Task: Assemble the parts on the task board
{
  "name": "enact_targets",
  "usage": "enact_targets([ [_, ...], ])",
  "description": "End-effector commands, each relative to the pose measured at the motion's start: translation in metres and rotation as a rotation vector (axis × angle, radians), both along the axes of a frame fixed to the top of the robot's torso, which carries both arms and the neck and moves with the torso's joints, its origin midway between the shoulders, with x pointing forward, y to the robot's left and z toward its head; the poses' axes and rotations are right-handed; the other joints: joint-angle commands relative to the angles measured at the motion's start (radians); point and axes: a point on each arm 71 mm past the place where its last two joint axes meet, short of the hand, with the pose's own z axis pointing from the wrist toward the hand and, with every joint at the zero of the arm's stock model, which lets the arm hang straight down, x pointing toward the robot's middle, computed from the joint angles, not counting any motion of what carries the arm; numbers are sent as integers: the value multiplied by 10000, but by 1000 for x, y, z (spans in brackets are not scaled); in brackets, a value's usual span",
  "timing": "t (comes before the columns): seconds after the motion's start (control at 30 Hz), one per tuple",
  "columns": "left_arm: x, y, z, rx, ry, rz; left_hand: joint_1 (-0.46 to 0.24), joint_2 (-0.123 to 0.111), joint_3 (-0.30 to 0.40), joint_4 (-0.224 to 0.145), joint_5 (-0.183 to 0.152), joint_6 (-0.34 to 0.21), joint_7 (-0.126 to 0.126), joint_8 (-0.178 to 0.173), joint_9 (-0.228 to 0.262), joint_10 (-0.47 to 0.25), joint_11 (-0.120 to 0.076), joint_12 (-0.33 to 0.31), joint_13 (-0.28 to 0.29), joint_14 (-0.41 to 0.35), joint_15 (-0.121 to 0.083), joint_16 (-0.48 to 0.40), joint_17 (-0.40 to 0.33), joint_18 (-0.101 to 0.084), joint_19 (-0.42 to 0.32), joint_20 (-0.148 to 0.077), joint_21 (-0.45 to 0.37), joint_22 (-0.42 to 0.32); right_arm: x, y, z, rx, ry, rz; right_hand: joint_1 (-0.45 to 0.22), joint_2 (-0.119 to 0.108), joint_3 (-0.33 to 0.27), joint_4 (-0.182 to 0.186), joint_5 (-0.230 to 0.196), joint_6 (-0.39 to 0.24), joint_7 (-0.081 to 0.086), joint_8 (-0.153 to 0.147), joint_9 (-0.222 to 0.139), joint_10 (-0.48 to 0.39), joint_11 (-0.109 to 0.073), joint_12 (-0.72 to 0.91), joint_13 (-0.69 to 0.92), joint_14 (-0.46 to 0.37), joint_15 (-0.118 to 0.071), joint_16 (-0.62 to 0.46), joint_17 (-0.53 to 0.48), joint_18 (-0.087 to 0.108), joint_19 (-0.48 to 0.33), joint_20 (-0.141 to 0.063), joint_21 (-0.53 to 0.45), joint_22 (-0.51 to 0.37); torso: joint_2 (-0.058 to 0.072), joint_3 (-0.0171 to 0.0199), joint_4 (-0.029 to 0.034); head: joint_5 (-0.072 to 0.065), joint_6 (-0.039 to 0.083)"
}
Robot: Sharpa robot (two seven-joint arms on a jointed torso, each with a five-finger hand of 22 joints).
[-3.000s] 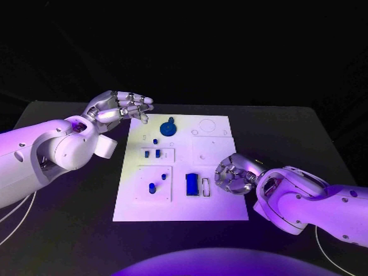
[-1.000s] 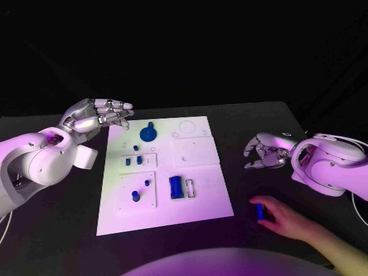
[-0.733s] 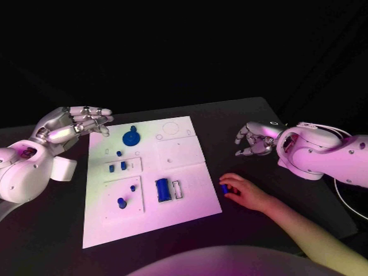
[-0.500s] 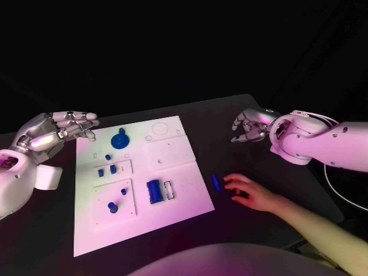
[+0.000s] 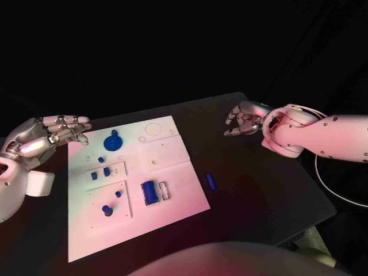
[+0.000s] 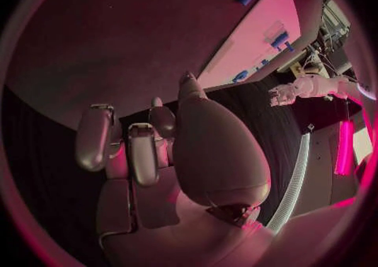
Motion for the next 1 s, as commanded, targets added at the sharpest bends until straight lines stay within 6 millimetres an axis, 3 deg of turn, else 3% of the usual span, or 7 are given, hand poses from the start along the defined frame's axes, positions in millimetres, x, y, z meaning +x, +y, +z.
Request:
enact_targets([
  [0.03,-1,-3,0,-137,-15,-195,25,103,21,-64,38,31,16,41,-14,-38,-3,67,9,2,43,-61,9,112,-71,-20,35,9,-3,11,-3,44,405,298,0,137,-88,-23,172,202,-54,136,11,29,-102,79,36,552,-7,-28,339,106,-24,-34,19,1658,-4,-21,25,160,24],
  [0.17,-2,-3,0,-140,-4,-201,25,103,21,-64,38,31,16,41,-14,-38,-3,67,9,2,43,-61,9,112,-71,-20,35,9,-10,24,-8,95,752,421,31,228,-167,-21,284,529,-157,368,95,83,-191,146,69,560,-80,-31,349,97,7,-93,67,1674,-6,-42,14,321,41],
  [0.23,-2,-3,-1,-142,-1,-206,25,103,21,-64,38,31,16,41,-14,-38,-3,67,9,2,43,-61,9,112,-71,-20,35,9,-16,33,-12,142,1017,479,22,277,-229,-17,296,757,-239,546,196,116,-260,163,70,558,-136,-47,324,99,14,-140,59,1675,-8,-47,9,478,47],
  [0.43,-2,-3,-1,-139,-1,-193,23,107,21,-67,38,34,13,45,-17,-34,-5,72,9,4,41,-68,19,112,-77,-21,43,18,-29,49,-22,237,1453,535,-86,355,-329,10,323,905,-311,703,314,147,-325,159,54,556,-195,-67,297,104,13,-195,17,1667,-19,-42,12,655,93],
  [0.7,-2,-2,-1,-128,-1,-163,23,107,21,-67,38,34,13,45,-17,-34,-5,72,9,4,41,-68,19,112,-77,-21,43,18,-43,60,-29,231,1813,643,-553,530,-583,22,428,871,-348,778,406,160,-357,92,-13,568,-229,-69,317,99,30,-239,12,1670,-13,-43,-1,738,70],
  [1.0,-2,-1,-1,-118,7,-149,23,107,21,-67,38,34,13,45,-17,-34,-5,72,9,4,41,-68,19,112,-77,-21,43,18,-58,70,-43,188,2345,782,-605,560,-622,14,434,890,-362,800,421,191,-367,127,12,572,-235,-64,334,94,42,-244,41,1678,-2,-20,0,767,41],
])
